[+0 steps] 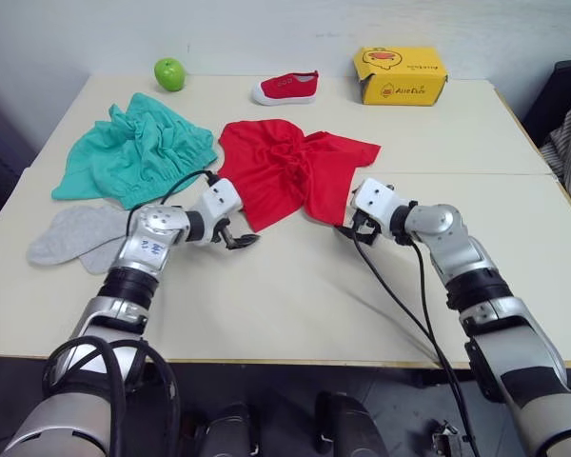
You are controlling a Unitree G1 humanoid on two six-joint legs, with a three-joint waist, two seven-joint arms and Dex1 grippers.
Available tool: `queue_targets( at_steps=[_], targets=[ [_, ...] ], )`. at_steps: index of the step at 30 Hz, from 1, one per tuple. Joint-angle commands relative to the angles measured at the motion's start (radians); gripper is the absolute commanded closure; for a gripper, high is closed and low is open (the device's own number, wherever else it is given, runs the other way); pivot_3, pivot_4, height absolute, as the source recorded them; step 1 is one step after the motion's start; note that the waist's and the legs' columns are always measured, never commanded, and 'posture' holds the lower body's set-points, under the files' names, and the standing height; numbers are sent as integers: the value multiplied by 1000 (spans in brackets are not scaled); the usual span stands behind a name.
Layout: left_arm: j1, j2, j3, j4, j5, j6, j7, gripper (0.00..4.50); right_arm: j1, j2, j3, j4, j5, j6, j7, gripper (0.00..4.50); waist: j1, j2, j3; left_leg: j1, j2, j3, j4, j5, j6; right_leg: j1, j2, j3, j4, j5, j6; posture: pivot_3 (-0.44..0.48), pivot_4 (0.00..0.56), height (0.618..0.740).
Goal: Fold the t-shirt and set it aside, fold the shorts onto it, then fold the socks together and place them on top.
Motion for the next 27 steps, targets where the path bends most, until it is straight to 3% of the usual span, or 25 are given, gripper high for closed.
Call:
queue_targets(
  at_steps=[1, 6, 9, 12, 15, 21, 25, 27],
  targets=[
    [-59, -33, -34, 112, 69, -69, 33, 0, -65, 42, 2, 91, -19, -32, -33, 9, -1, 0, 0, 0, 0, 0, 0, 0, 0, 0, 0, 0, 0, 0, 0, 0, 150, 740],
    [-123, -69, -53, 259, 147, -111, 120, 0, -107, 91, 9, 204, -46, -52, -45, 9, -1, 0, 0, 3, 0, 0, 2, 0, 0, 2, 0, 2, 3, 0, 0, 0, 150, 740],
    [-141, -76, -73, 318, 187, -143, 160, 613, -121, 108, 18, 243, -69, -83, -68, 0, -4, -1, -1, 5, 0, 0, 4, 0, 0, 4, 0, 2, 4, 0, 0, 0, 150, 740],
    [-145, -76, -80, 373, 214, -153, 199, 1564, -131, 112, 25, 266, -94, -99, -96, 0, -10, -1, -1, 5, 1, 0, 6, 0, 0, 4, 0, 3, 6, 0, 0, 0, 150, 740],
    [-146, -71, -89, 415, 233, -149, 232, 2513, -134, 109, 26, 274, -104, -106, -114, 634, -18, -1, -2, 6, 1, 0, 5, 0, 0, 5, 0, 4, 6, 0, 0, 0, 150, 740],
    [-146, -74, -83, 459, 242, -156, 273, 4485, -116, 98, 19, 252, -97, -119, -108, 2764, -26, -1, -2, 7, 1, 0, 5, 1, 0, 5, 0, 4, 7, 0, 0, 0, 150, 740],
    [-141, -68, -58, 479, 222, -144, 290, 4500, -88, 77, 2, 211, -76, -139, -86, 4211, -28, -1, -2, 7, 2, 0, 5, 1, 0, 5, 0, 4, 7, 0, 0, 0, 150, 740],
    [-144, -67, -10, 473, 175, -139, 259, 4500, -68, 59, -18, 173, -52, -151, -65, 4477, -29, -1, -2, 8, 2, 0, 5, 1, 0, 5, 0, 5, 7, 0, 0, 0, 150, 740]
  ],
)
